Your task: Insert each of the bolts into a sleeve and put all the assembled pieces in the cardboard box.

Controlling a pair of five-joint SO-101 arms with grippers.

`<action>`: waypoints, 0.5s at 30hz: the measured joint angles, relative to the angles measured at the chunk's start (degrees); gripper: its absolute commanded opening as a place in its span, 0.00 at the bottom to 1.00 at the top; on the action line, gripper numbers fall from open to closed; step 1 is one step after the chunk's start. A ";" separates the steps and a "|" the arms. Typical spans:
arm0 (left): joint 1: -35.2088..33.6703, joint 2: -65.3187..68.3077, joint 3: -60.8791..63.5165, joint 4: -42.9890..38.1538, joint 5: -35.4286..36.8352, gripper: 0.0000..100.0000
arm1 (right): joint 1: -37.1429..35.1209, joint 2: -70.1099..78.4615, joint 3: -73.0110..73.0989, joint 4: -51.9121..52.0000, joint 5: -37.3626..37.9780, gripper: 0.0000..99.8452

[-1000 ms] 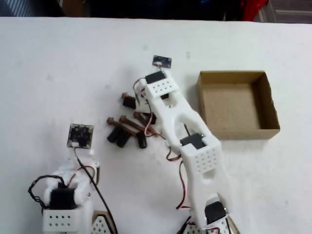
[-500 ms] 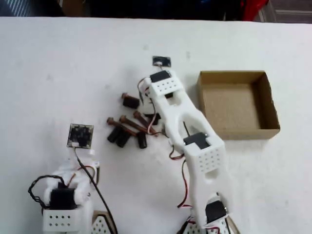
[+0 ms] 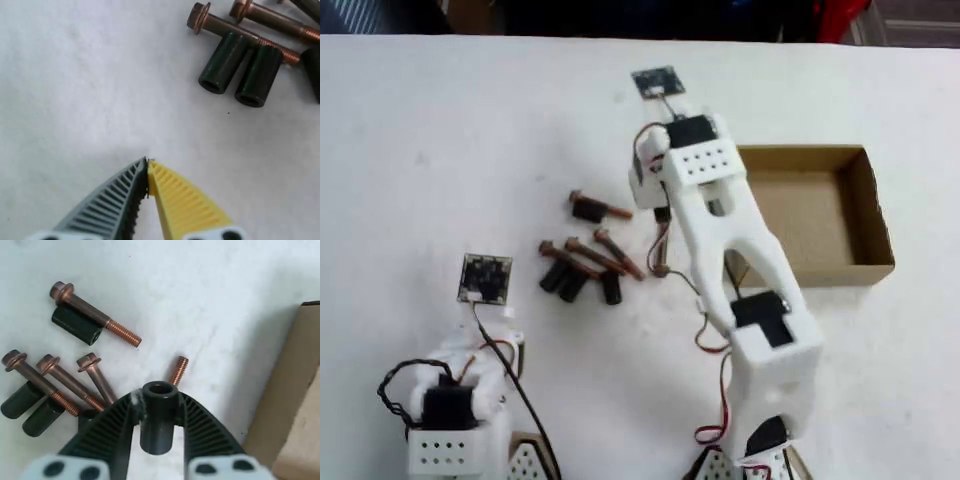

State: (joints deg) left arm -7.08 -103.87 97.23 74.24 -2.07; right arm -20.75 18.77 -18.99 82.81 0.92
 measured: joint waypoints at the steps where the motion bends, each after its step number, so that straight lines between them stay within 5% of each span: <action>1: 0.00 0.00 0.00 0.00 0.00 0.02 | 0.00 -1.93 0.00 0.88 0.09 0.02; 10: 0.00 0.00 0.00 0.00 0.00 0.02 | 0.00 -24.09 0.00 10.64 0.09 0.02; 15: 0.00 0.00 0.00 0.00 0.00 0.02 | 0.00 -35.78 2.37 13.54 6.42 0.02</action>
State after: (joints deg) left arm -7.08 -103.87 97.23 74.24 -2.07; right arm -20.75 -17.01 -16.62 96.35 7.34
